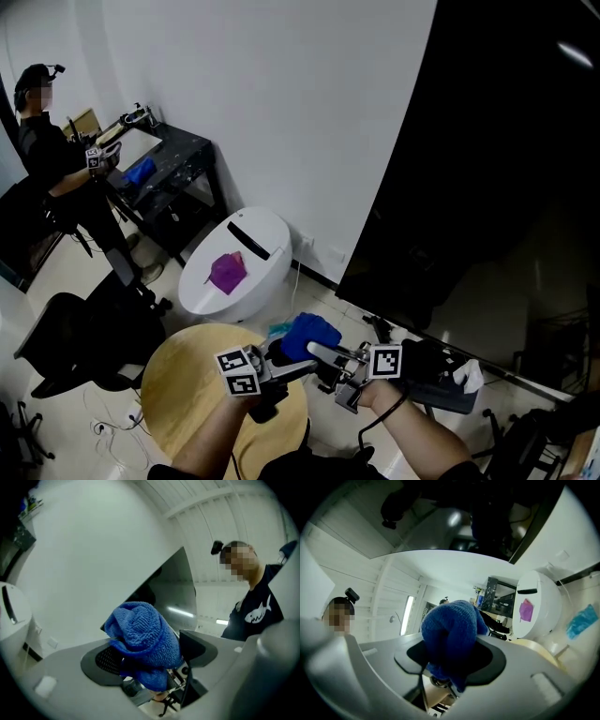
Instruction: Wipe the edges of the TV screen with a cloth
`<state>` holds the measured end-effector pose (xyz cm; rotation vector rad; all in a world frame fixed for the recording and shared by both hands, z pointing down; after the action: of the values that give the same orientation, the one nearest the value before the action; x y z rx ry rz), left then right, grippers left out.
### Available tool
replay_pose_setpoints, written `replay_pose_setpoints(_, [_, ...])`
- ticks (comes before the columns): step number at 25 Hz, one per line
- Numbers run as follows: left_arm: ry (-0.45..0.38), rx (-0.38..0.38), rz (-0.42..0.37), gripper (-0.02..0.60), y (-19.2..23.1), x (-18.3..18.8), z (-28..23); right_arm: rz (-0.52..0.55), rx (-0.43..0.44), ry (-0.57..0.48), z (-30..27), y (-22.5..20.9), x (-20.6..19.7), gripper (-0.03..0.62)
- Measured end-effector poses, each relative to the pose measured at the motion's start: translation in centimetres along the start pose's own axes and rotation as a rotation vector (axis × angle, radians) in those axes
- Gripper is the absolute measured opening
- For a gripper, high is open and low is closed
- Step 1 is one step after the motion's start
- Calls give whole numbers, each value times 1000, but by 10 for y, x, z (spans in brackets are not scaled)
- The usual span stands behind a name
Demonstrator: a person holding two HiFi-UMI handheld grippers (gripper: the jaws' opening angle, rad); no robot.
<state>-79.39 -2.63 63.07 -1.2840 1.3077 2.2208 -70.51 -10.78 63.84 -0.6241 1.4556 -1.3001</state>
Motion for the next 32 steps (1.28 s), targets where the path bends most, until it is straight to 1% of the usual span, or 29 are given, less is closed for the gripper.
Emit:
replay_pose_setpoints(1, [-36, -16, 18, 358, 0, 2, 3, -1, 9, -5, 1, 2, 0, 201])
replay_pose_setpoints(2, [-55, -22, 20, 341, -1, 4, 5, 0, 15, -7, 2, 4, 0, 202])
replay_pose_setpoints(3, [-54, -20, 9, 300, -2, 5, 6, 1, 18, -7, 3, 5, 0, 202])
replay_pose_setpoints(4, [-42, -18, -6, 279, -3, 5, 6, -1, 18, -6, 4, 6, 0, 202])
replay_pose_setpoints(6, [-22, -37, -15, 280, -6, 4, 5, -11, 30, -4, 5, 8, -3, 206])
replay_pose_setpoints(7, [-17, -55, -10, 289, -7, 4, 3, -15, 38, -3, 5, 9, -4, 206])
replay_pose_setpoints(8, [-13, -69, -7, 314, -8, 4, 1, -17, 44, -2, 5, 10, -5, 207])
replay_pose_setpoints(9, [-5, -74, -12, 319, -9, 4, -1, -17, 44, -3, 6, 11, -5, 209])
replay_pose_setpoints(15, [74, -51, -88, 277, -11, 0, -6, -12, -27, 3, 19, 8, -8, 209])
replay_pose_setpoints(17, [83, -61, -97, 273, -11, -3, -8, -21, -27, -2, 24, 7, -10, 219])
replay_pose_setpoints(18, [79, -72, -94, 273, -11, -4, -8, -35, -9, -11, 26, 9, -11, 228])
replay_pose_setpoints(19, [70, -87, -89, 261, -12, -5, -8, -53, 13, -23, 27, 11, -12, 275])
replay_pose_setpoints(20, [61, -107, -85, 232, -13, -5, -7, -65, 22, -35, 29, 13, -12, 431])
replay_pose_setpoints(21, [62, -121, -90, 223, -14, -6, -6, -64, 11, -43, 30, 14, -13, 503])
replay_pose_setpoints(22, [75, -123, -105, 215, -16, -6, -7, -53, -6, -48, 31, 15, -13, 501])
replay_pose_setpoints(23, [95, -109, -124, 206, -16, -7, -8, -42, -18, -51, 33, 14, -13, 477])
replay_pose_setpoints(24, [108, -84, -138, 198, -15, -8, -10, -31, -27, -54, 35, 14, -13, 476])
replay_pose_setpoints(25, [103, -55, -142, 192, -12, -8, -10, -17, -42, -53, 37, 13, -13, 476])
replay_pose_setpoints(27, [53, 16, -126, 189, -3, -1, -7, 17, -94, -48, 43, 12, -16, 476])
replay_pose_setpoints(29, [24, 112, -122, 189, 9, 8, -3, 45, -145, -53, 52, 10, -18, 476])
replay_pose_setpoints(30, [35, 168, -132, 189, 17, 12, -1, 56, -170, -59, 59, 9, -20, 476])
replay_pose_setpoints(32, [95, 293, -174, 189, 36, 15, 0, 56, -199, -84, 74, 9, -24, 472])
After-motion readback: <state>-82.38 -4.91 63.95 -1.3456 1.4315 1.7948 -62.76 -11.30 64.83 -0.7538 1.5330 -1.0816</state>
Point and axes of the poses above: the fingertips, and each gripper's own axes: z backward along the fingers, y to its left, x out of its top, the point moved 7 cm from there along z, backward along the fingers, and after that the axes turned 4 degrees about y, right-handed, at the moved point
